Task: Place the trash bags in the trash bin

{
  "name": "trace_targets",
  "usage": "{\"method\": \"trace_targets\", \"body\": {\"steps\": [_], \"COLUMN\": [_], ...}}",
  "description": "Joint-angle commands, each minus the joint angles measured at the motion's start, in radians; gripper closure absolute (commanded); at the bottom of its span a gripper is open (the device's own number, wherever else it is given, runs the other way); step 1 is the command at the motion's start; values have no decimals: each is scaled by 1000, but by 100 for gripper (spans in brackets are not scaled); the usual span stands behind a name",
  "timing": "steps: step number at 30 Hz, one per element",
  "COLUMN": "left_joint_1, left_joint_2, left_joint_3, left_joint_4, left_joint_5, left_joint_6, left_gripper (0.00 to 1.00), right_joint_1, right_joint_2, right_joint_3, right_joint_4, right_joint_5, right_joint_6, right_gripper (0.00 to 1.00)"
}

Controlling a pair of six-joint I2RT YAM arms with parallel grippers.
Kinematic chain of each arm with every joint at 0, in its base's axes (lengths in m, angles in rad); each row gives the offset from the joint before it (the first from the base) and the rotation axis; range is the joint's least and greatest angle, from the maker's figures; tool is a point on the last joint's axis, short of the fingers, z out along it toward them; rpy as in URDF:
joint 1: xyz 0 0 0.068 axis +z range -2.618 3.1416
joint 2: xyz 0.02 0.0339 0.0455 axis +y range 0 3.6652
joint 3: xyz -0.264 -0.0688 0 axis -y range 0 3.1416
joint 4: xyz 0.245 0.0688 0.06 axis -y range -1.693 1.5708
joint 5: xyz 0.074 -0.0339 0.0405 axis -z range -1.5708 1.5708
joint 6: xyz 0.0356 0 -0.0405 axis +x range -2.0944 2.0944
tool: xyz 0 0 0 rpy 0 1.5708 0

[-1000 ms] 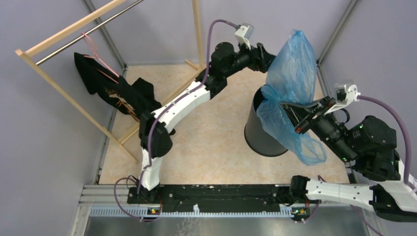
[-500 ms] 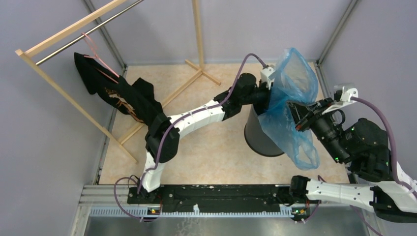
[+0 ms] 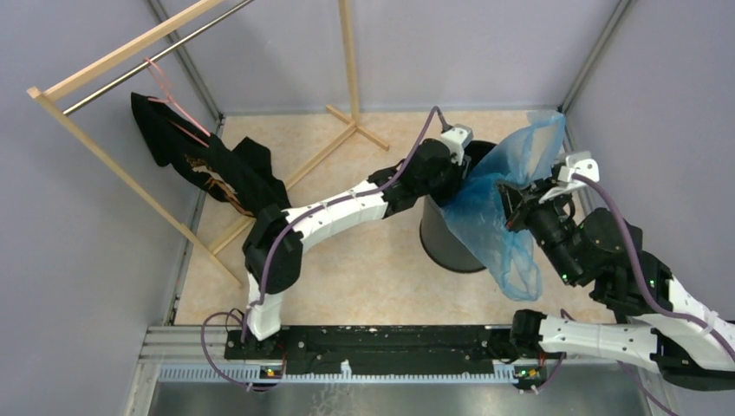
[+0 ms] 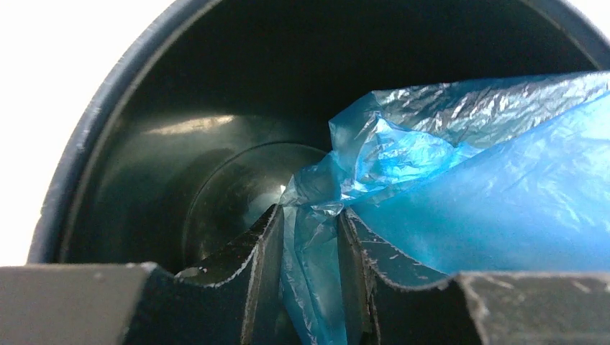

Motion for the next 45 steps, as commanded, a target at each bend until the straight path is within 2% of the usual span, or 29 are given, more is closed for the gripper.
{"method": "trace_targets", "body": {"steps": [1, 8, 14, 16, 20, 25, 35, 38, 42, 45], "left_joint_1": [4, -2, -2, -1, -1, 0, 1, 1, 1, 1], "left_joint_2": [-134, -350, -497, -540, -608, -702, -891, -946, -1003, -1002], "left_joint_3": [-95, -295, -391, -387, -320, -289, -321, -322, -323, -325], "left_joint_4": [-130, -192, -239, -244, -273, -326, -425, -455, -450, -427], "left_joint_5": [-156, -234, -231, -215, -134, -118, -335, -401, -364, -293], "left_joint_6": [0, -49, -78, -65, -10, 49, 173, 198, 208, 223], "left_gripper": [60, 56, 54, 47, 26, 15, 7, 5, 2, 1], "right_joint_1": [0, -2, -34, -63, -173, -281, -345, -364, -366, -369], "right_joint_2": [29, 120, 222, 258, 316, 351, 468, 511, 584, 590], "right_joint_3": [-14, -15, 61, 89, 158, 243, 377, 407, 391, 292], "right_joint_4": [68, 135, 159, 156, 122, 111, 26, -12, -26, 37], "right_joint_5": [-21, -74, -232, -276, -418, -538, -568, -643, -770, -750], "right_joint_6": [-13, -18, -28, -40, -32, -27, -68, -44, 17, 88], "right_gripper": [100, 100, 100, 100, 100, 100, 100, 100, 100, 100]}}
